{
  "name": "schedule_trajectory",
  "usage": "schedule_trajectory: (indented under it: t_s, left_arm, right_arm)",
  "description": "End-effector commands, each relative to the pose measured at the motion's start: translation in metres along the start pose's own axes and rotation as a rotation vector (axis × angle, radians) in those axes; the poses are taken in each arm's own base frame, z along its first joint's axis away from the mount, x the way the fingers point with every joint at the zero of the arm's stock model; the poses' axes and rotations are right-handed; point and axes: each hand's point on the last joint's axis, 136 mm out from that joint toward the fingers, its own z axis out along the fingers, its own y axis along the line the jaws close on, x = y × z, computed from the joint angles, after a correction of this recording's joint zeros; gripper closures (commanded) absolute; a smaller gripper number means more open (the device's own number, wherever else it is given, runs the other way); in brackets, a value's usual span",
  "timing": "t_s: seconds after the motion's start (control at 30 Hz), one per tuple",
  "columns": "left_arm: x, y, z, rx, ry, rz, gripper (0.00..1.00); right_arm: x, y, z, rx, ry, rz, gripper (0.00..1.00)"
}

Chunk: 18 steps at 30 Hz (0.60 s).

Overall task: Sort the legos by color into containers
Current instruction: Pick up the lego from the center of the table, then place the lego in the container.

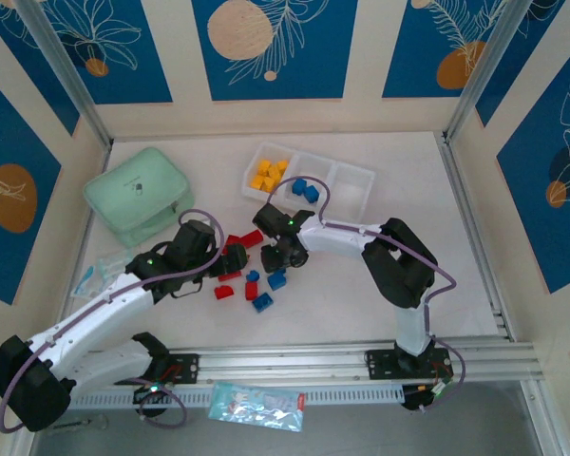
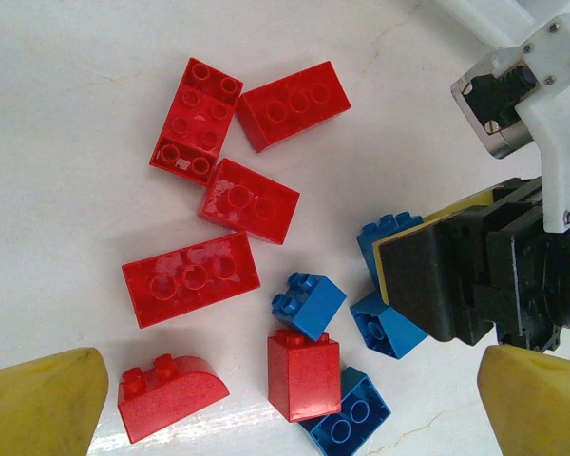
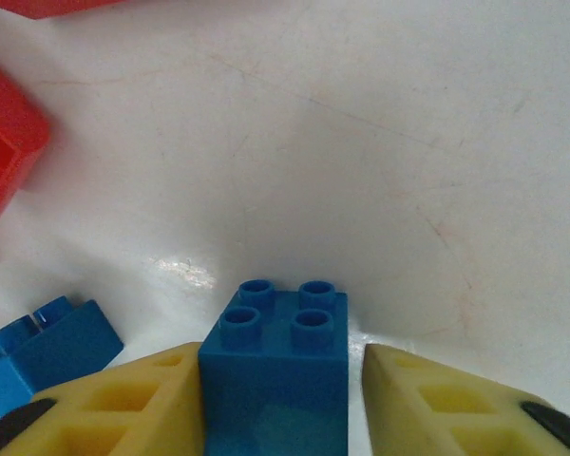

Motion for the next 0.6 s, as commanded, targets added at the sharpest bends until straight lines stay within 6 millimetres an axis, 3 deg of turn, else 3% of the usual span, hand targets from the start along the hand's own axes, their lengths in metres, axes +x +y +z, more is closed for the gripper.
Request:
schedule_trajectory:
  t_s: [0.0, 0.27, 0.4, 0.57]
  left_arm:
    - [-0.002, 0.006, 0.001, -0.022, -0.01, -0.009, 0.01]
    - [-0.01, -0.005, -0.001, 0.005, -0.019, 0.006, 0.01]
    - [-0.018, -0.014, 0.0, 0.017, -0.025, 0.027, 0.01]
    - [-0.03, -0.03, 0.004, 0.053, -0.035, 0.062, 0.01]
  right_arm:
    - [-0.007, 0.0, -0.007, -0.009, -0.015, 0.004, 0.59]
    - [-0.021, -0.007, -0.045, -0.023, -0.083, 0.009, 0.63]
    - [-0.039, -0.017, -0.072, -0.032, -0.146, 0.013, 0.63]
    - [-0.073, -0.046, -0.094, 0.003, -0.211, 0.049, 0.63]
